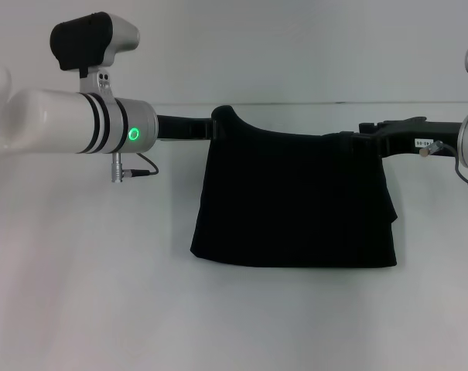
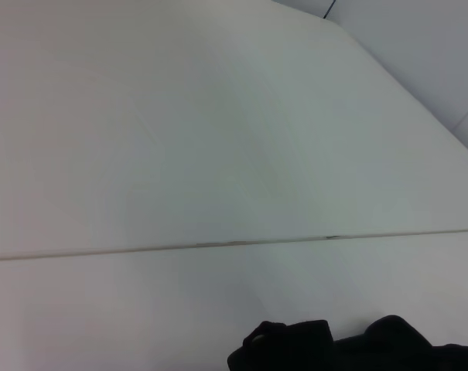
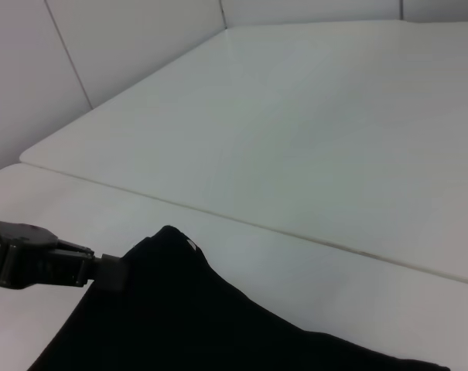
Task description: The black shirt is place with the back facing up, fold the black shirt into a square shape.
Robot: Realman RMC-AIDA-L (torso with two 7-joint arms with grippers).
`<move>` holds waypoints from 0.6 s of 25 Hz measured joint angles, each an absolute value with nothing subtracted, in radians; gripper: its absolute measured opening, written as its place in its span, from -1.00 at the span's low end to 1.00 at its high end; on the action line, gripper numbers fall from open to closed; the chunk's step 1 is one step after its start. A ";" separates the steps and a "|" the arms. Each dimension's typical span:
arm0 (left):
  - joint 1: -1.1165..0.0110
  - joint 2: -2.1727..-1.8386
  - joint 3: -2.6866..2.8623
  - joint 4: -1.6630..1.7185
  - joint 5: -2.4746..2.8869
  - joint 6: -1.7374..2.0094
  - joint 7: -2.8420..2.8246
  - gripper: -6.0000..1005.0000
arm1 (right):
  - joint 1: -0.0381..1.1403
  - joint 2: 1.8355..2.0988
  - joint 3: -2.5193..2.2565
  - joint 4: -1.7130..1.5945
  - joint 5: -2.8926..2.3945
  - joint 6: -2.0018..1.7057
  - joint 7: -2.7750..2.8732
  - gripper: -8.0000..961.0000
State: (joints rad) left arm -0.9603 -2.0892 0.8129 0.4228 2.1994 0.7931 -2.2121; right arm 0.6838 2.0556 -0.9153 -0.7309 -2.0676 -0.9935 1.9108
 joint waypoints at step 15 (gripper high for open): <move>-0.765 -2.082 0.800 0.745 2.151 0.996 -2.177 -0.48 | 0.670 2.042 -0.788 -0.739 -1.974 -1.136 1.835 0.01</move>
State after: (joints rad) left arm -0.7650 -2.0819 0.7996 0.7452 2.1508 0.9958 -2.1771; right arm 0.6696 2.0415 -0.7884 -0.7392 -1.9739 -1.1364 1.8346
